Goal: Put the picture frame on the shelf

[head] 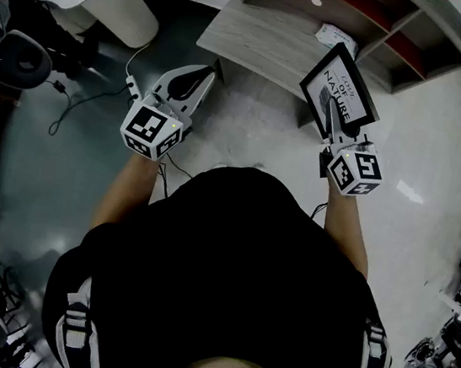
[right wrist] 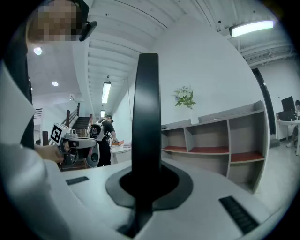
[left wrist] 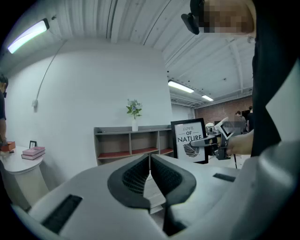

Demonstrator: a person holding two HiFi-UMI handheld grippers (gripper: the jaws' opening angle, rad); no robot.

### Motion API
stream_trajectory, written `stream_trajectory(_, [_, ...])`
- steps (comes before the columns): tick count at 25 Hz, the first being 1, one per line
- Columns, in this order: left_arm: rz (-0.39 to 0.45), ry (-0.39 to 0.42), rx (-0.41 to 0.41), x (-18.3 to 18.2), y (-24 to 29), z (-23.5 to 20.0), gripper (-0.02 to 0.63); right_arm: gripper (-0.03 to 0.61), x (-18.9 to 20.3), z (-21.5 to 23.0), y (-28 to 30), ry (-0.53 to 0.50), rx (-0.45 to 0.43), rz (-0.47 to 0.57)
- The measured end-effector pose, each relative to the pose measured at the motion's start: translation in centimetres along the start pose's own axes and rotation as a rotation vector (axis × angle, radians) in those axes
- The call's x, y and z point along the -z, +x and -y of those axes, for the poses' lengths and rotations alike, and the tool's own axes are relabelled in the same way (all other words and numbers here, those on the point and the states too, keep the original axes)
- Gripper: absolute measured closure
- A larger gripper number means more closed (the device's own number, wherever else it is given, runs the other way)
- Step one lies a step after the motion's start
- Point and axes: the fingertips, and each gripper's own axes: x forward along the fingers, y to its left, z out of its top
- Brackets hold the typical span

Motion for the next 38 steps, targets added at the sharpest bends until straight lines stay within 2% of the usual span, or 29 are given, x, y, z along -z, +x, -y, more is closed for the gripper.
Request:
stream_trajectory(4, [-0.009,0.02,-0.008,-0.3,-0.2,0.4,0.584,0.555,-0.2,0.2,-1.2,-0.023,0.015,0.004])
stream_trajectory(18, [-0.038,0.032,0.042,-0.3,2.7,2.9,0.584,0.555,-0.3,3.4,-3.4,0.034,0.028,0.031])
stream_trajectory(32, [-0.068,0.043,0.057,-0.7,7.1,5.7,0.584,0.555,-0.3,9.2,-4.8,0.057,0.054,0.04])
stream_trajectory(38, [-0.076,0.024,0.054,-0.5,8.8,6.4,0.584,0.555,-0.3,10.9,-4.5,0.056,0.043,0.029])
